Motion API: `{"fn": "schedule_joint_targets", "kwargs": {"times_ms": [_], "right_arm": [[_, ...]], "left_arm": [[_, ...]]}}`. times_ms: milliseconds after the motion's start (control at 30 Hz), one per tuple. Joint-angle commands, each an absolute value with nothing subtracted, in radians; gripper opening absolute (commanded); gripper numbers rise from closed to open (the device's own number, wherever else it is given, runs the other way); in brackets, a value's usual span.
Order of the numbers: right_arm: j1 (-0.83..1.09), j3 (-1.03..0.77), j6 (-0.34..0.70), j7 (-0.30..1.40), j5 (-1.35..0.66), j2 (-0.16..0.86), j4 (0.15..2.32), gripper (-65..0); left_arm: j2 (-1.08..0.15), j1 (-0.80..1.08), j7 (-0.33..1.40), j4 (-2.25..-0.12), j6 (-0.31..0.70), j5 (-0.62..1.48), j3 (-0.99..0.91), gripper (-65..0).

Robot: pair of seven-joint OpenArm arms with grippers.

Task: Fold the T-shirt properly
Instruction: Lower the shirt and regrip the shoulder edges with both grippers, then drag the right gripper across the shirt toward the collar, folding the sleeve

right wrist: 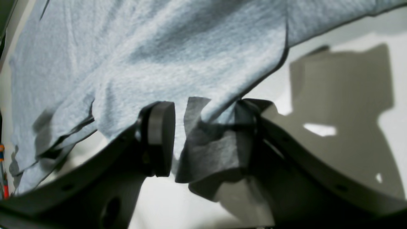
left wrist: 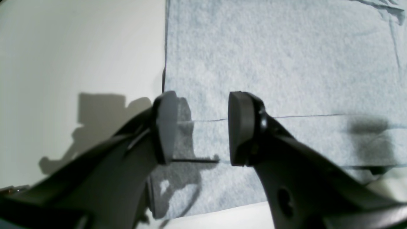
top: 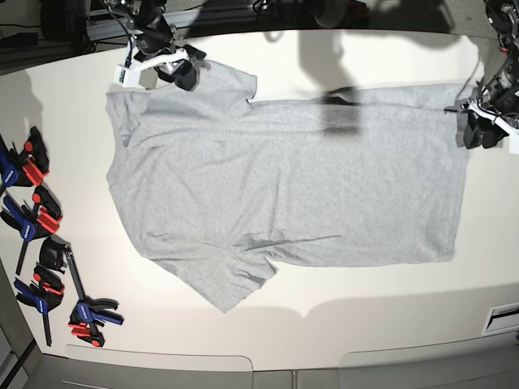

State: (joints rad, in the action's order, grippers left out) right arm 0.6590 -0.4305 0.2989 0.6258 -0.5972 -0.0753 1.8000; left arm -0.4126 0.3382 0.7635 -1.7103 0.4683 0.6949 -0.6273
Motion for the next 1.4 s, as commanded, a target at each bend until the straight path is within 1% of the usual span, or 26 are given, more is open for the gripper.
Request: {"fn": "schedule_joint_targets", "kwargs": {"times_ms": [0, 33, 133, 333, 500, 633, 833, 933, 1000, 1033, 1067, 1233, 1367], "right_arm": [[0.663, -0.429, 0.312, 0.643, -0.587, -0.075, 1.806, -41.8], [0.663, -0.429, 0.318, 0.644, -0.587, -0.075, 1.806, -46.7], [0.662, -0.429, 0.353, 0.643, -0.619, -0.075, 1.806, -65.0], [0.607, -0.429, 0.487, 0.649, -0.738, -0.075, 1.806, -65.0], [0.472, -0.429, 0.506, 0.651, -0.728, -0.075, 1.806, -65.0], [0.346, -0.396, 0.506, 0.649, -0.62, -0.075, 1.806, -65.0], [0.208, -0.255, 0.505, 0.625, -0.43, -0.075, 1.806, -65.0], [0.173, -0.212, 0.474, 0.608, -0.348, -0.075, 1.806, -64.7], [0.159, -0.204, 0.441, 0.582, -0.307, -0.075, 1.806, -54.4], [0.154, -0.204, 0.422, 0.57, -0.292, -0.075, 1.806, -50.5], [0.148, -0.204, 0.398, 0.56, -0.277, -0.075, 1.806, -48.1], [0.129, -0.204, 0.305, 0.537, -0.207, -0.075, 1.806, -47.4], [0.106, -0.205, 0.282, 0.533, -0.17, -0.075, 1.806, -47.4]], "left_arm": [[-0.43, 0.333, 0.744, -1.728, 0.471, 0.708, -0.634, -40.3], [-0.43, 0.333, 0.743, -1.728, 0.471, 0.708, -0.634, -40.3], [-0.43, 0.333, 0.743, -1.728, 0.471, 0.708, -0.634, -40.4], [-0.43, 0.333, 0.744, -1.728, 0.471, 0.708, -0.634, -40.4], [-0.43, 0.333, 0.744, -1.728, 0.471, 0.708, -0.634, -40.4], [-0.43, 0.333, 0.744, -1.728, 0.471, 0.708, -0.634, -40.4], [-0.43, 0.333, 0.744, -1.728, 0.471, 0.708, -0.634, -40.4], [-0.43, 0.333, 0.752, -1.728, 0.471, 0.707, -0.634, -40.4], [-0.43, 0.333, 0.763, -1.728, 0.471, 0.708, -0.634, -40.4], [-0.43, 0.334, 0.765, -1.728, 0.471, 0.707, -0.634, -40.4], [-0.431, 0.336, 0.765, -1.728, 0.471, 0.708, -0.634, -40.4], [-0.43, 0.339, 0.766, -1.728, 0.471, 0.708, -0.634, -40.4], [-0.43, 0.339, 0.766, -1.728, 0.471, 0.708, -0.634, -40.4]]}}
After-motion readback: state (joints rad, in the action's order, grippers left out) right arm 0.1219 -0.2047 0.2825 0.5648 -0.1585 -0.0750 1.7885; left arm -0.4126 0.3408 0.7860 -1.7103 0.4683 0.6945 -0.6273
